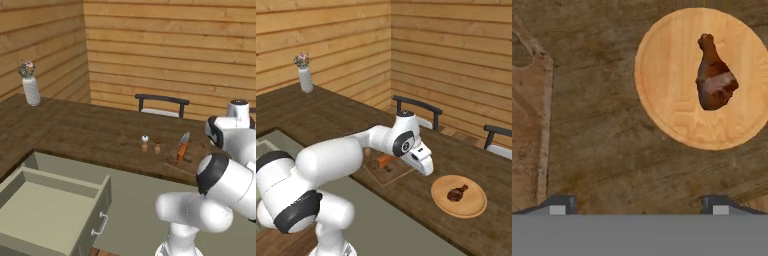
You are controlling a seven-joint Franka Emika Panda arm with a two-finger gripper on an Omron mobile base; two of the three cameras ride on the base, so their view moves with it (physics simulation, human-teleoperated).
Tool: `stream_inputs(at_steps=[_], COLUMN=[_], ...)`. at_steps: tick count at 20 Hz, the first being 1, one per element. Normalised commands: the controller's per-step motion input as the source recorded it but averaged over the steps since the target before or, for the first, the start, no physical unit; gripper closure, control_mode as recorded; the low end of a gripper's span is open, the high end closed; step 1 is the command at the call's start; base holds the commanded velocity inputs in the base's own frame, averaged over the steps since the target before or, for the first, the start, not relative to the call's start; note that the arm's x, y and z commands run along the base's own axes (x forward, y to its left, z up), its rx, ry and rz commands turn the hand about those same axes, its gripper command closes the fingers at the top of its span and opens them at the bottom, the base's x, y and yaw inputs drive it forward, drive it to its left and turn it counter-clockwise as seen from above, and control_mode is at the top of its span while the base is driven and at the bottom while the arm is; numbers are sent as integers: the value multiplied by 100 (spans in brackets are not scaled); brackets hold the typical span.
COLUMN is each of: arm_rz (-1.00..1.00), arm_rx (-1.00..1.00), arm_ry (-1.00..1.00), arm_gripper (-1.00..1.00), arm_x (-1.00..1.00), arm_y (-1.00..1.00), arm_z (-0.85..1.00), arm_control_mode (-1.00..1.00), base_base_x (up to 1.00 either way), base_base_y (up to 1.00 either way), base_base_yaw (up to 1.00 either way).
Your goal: Pick up the knife from the drawer and place it on the cutting board. Then place the meat from the plate to the cutting board.
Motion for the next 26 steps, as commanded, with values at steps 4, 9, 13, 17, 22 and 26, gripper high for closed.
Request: stream_inputs(at_steps=[4,9,13,17,22,26], arm_rz=[23,19,10,5,1,1], arm_rx=[-3,1,6,3,0,0], arm_ry=[0,4,0,-3,0,0], arm_gripper=[-100,-100,-100,-100,-100,-100], arm_x=[-22,4,1,4,38,43], arm_y=[-100,-93,-78,-54,-21,0], arm_z=[50,-12,-43,-25,-34,-48], arm_control_mode=[-100,-100,-100,-100,-100,-100], base_base_x=[0,0,0,0,0,0], base_base_y=[0,0,0,0,0,0], base_base_yaw=[0,0,0,0,0,0])
